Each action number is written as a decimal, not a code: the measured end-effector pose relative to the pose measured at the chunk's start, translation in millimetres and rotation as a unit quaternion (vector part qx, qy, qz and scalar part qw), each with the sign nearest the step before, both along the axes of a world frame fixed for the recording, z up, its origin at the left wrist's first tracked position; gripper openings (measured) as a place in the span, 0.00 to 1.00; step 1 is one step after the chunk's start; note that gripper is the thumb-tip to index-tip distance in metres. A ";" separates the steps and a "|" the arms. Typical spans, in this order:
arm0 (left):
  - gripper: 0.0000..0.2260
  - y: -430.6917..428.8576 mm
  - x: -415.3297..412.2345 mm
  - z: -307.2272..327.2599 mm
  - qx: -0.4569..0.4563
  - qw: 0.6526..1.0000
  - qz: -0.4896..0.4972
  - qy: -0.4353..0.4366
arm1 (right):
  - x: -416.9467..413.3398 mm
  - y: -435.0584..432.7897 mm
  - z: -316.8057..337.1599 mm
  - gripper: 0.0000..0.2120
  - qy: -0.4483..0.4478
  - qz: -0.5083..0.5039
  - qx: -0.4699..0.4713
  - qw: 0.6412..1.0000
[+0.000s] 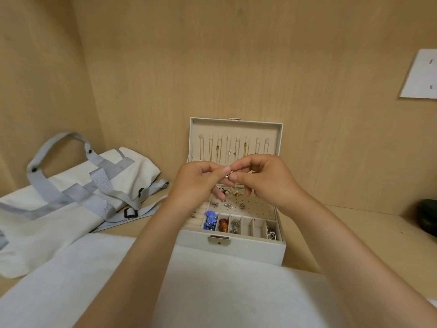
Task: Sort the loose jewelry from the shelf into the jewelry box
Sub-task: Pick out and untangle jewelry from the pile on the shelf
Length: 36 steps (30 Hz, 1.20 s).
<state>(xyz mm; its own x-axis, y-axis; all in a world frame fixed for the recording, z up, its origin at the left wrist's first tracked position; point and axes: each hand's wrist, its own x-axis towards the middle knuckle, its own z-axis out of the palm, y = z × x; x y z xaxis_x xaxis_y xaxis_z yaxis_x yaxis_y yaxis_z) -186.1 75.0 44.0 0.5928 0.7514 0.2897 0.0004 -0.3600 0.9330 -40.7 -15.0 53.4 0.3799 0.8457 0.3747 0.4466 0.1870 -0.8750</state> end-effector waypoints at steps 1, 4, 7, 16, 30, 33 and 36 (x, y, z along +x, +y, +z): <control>0.08 -0.4 1.4 0.8 -0.004 1.000 0.000 0.001 | 0.1 0.2 0.5 0.07 0.011 -0.002 -0.001 1.000; 0.10 1.6 2.5 3.3 -0.021 0.999 -0.027 0.012 | 3.1 0.3 2.9 0.07 0.033 -0.012 -0.002 0.999; 0.07 4.5 1.1 5.2 -0.019 0.997 -0.068 0.024 | 6.8 -1.1 5.6 0.06 0.063 -0.001 -0.001 0.998; 0.06 13.3 1.8 7.8 -0.011 0.999 -0.038 -0.002 | 3.4 7.1 1.1 0.03 0.050 0.008 0.034 0.998; 0.10 9.1 9.1 3.4 -0.025 0.999 -0.032 -0.032 | 3.6 7.6 0.6 0.09 0.046 0.010 0.058 0.997; 0.10 7.8 10.8 1.0 0.012 0.999 -0.020 -0.028 | 7.4 5.9 -2.8 0.05 0.045 0.001 0.055 0.997; 0.09 8.7 11.6 -0.9 0.030 0.999 -0.021 -0.015 | 8.0 3.5 -4.5 0.04 0.040 0.003 0.047 0.998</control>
